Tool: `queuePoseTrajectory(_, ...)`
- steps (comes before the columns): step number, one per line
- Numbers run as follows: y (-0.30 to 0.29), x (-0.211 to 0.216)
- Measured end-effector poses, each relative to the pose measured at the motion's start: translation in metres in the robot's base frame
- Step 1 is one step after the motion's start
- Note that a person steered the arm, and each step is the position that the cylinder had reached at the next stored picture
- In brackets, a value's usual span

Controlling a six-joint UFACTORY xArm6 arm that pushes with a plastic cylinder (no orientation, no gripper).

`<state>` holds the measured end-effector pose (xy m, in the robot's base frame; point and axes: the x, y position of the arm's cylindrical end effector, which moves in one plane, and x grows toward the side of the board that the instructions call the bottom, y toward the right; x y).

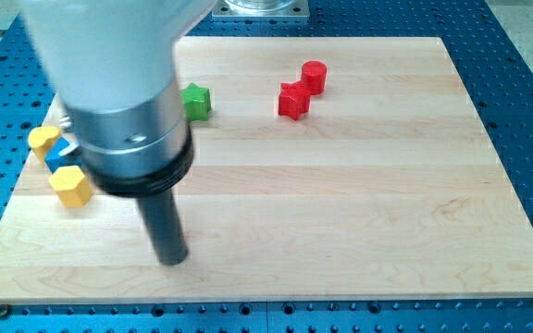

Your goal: Slightly push the hexagon upwards

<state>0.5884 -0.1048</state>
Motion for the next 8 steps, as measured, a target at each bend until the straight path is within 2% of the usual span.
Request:
queuePoseTrajectory(1,-0.042,0.016)
queuePoseTrajectory(3,-0.052,0.02)
queuePoseTrajectory(4,-0.077,0.02)
queuePoseTrajectory(5,-0.095,0.005)
queuePoseTrajectory(7,-0.095,-0.023)
queuePoseTrajectory(8,-0.122,-0.037)
